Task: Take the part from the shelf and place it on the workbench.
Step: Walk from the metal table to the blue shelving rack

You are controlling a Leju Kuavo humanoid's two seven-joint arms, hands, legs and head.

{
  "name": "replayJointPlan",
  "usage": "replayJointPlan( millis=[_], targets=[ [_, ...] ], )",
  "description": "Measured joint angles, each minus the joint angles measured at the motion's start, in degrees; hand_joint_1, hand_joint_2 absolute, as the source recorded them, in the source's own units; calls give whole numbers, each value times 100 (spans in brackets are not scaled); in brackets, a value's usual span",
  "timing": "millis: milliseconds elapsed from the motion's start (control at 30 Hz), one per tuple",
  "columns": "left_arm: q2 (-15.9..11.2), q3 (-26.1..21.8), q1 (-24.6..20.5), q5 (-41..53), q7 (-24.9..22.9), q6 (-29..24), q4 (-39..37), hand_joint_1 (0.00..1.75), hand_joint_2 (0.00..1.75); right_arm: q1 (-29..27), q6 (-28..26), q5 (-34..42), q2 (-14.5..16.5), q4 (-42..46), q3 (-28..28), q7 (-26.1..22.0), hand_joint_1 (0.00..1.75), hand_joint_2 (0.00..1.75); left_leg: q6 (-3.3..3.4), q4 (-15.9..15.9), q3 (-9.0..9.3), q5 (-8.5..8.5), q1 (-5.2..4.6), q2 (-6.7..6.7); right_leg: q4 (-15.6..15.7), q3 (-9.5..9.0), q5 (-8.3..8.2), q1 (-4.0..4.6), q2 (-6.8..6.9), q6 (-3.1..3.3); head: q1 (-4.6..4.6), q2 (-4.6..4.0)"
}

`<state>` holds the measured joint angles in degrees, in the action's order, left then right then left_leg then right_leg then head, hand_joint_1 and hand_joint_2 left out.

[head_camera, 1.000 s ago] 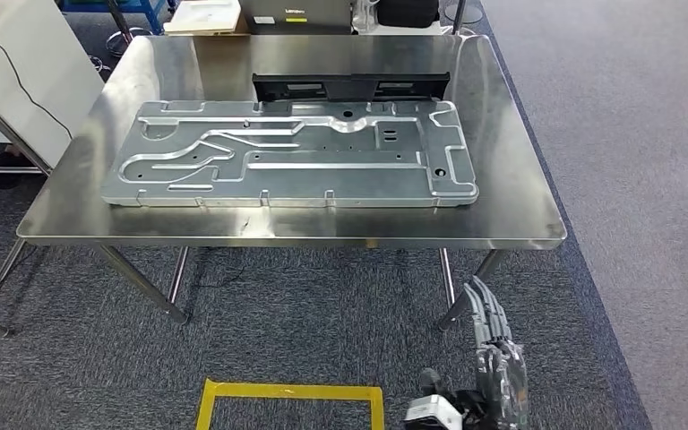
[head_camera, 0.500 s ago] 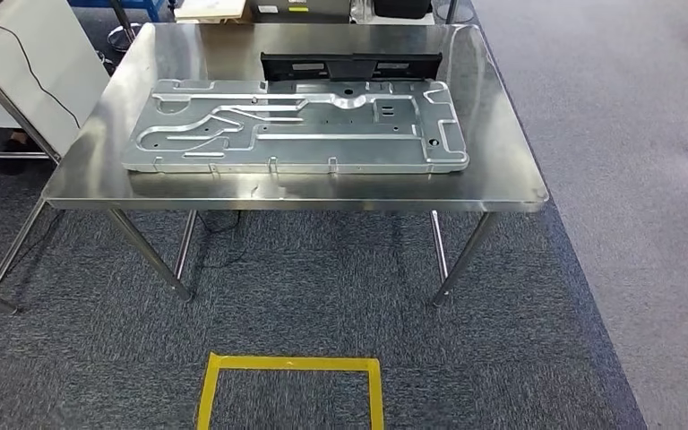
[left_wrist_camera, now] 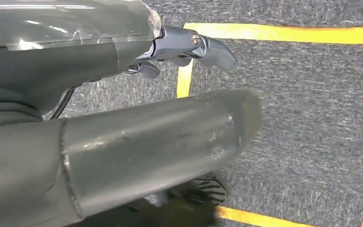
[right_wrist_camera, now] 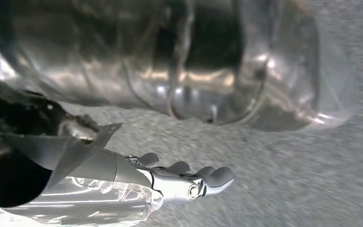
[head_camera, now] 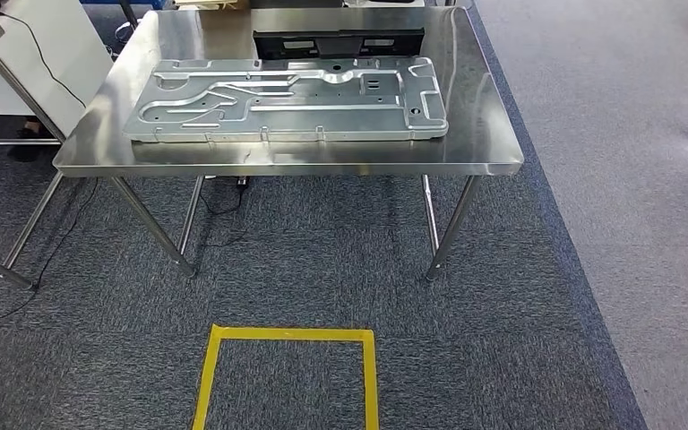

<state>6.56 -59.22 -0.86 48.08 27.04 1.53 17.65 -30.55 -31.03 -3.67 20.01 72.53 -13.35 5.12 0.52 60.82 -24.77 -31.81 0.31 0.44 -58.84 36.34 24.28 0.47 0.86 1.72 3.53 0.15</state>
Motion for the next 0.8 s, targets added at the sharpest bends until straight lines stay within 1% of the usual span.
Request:
replayJointPlan(
  millis=[33,67,100,133,167,200,267,300,333,367,400,433,467,500,533,567,600,633,667,700,733,767,800],
  targets=[
    [1,-34,-18,10,2,1,16,0,0,20,68,21,4,-45,1,65,0,0,34,-354,221,-116,-16,-2,-26,45,-60,3,6,-29,1,0],
    [2,-67,-25,28,3,1,26,0,0,34,164,34,8,-89,1,111,0,0,68,-573,327,-195,-34,-2,-30,74,-123,1,14,-63,1,0],
    [4,-99,-13,51,4,2,32,0,0,44,300,26,11,-135,-4,139,0,0,108,-640,306,-185,-37,0,-14,91,-198,-5,24,-99,2,0],
    [10,-127,2,80,3,4,34,0,0,56,468,-3,11,-179,-24,156,0,0,144,-643,260,-112,-36,7,-15,109,-209,-21,15,-134,1,0],
    [16,-157,19,104,2,5,36,0,0,70,657,-50,11,-224,-59,156,0,0,189,-658,202,-29,-27,11,-76,134,-82,-34,-1,-171,1,0],
    [20,-185,29,125,1,8,39,0,0,85,836,-105,11,-275,-105,143,0,0,227,-672,127,64,-17,13,-229,170,166,-47,-20,-207,2,0],
    [25,-228,28,162,2,14,45,0,0,135,1119,-215,10,-376,-214,75,0,0,268,-667,-63,226,-11,-7,-808,254,857,-82,-46,-264,3,0],
    [25,-244,29,178,6,19,49,0,0,168,1235,-268,10,-422,-272,26,0,0,264,-657,-174,297,-11,-29,-1154,283,1071,-94,-48,-283,2,0],
    [26,-262,31,200,14,26,55,0,0,204,1346,-321,10,-461,-333,-23,0,0,252,-642,-293,367,-10,-54,-1447,283,1107,-104,-51,-298,2,0],
    [29,-285,34,216,27,34,64,0,0,236,1457,-377,10,-492,-396,-61,0,0,235,-618,-415,435,-8,-81,-1614,229,969,-113,-55,-306,2,0],
    [36,-311,35,240,41,42,75,0,0,269,1567,-444,10,-521,-460,-82,0,0,212,-586,-541,498,-4,-117,-1640,105,745,-121,-69,-308,1,0],
    [44,-335,35,271,53,48,87,0,0,294,1663,-525,10,-551,-517,-76,0,0,187,-546,-648,558,2,-153,-1471,-109,539,-129,-112,-301,1,0],
    [54,-353,29,307,60,51,97,0,0,314,1748,-616,10,-584,-574,-48,0,0,157,-497,-742,608,5,-199,-1117,-428,469,-133,-227,-284,1,0],
    [62,-365,19,350,61,49,107,0,0,326,1809,-707,10,-615,-619,-2,0,0,128,-439,-817,647,1,-254,-644,-779,532,-131,-357,-254,1,0],
    [66,-372,8,389,62,43,116,0,0,332,1845,-786,10,-650,-651,62,0,0,96,-379,-886,692,-6,-311,-193,-1083,689,-129,-461,-229,1,0],
    [70,-377,-3,426,60,36,125,0,0,339,1862,-850,10,-682,-673,129,0,0,61,-336,-951,740,-16,-371,130,-1281,838,-122,-524,-201,-3,0],
    [70,-384,-5,455,57,27,130,0,0,348,1867,-897,11,-709,-680,201,0,0,26,-305,-1007,788,-23,-433,301,-1350,915,-117,-496,-168,-3,0],
    [72,-393,2,486,55,20,134,0,0,357,1868,-937,11,-735,-684,280,0,0,-7,-281,-1062,821,-14,-464,336,-1338,938,-121,-426,-130,-4,0],
    [74,-401,17,517,50,13,134,0,0,362,1871,-968,13,-752,-685,359,0,0,-34,-225,-1113,781,-5,-429,328,-1308,911,-120,-354,-78,-7,0],
    [78,-407,33,549,45,8,134,0,0,356,1883,-993,15,-766,-686,441,0,0,-57,-85,-1180,653,9,-351,336,-1284,877,-120,-269,-26,-5,0],
    [82,-414,42,579,42,1,134,0,0,340,1909,-1020,16,-778,-689,521,0,0,-79,171,-1280,441,21,-249,341,-1257,844,-114,-180,15,-7,0],
    [86,-420,45,608,38,-5,134,0,0,324,1944,-1051,17,-791,-691,591,0,0,-102,522,-1408,192,26,-156,338,-1224,817,-97,-93,39,-7,0],
    [87,-427,44,633,36,-9,134,0,0,311,1989,-1089,19,-806,-692,647,0,0,-125,906,-1539,-13,32,-110,331,-1184,793,-82,-2,50,-7,0]
  ],
)
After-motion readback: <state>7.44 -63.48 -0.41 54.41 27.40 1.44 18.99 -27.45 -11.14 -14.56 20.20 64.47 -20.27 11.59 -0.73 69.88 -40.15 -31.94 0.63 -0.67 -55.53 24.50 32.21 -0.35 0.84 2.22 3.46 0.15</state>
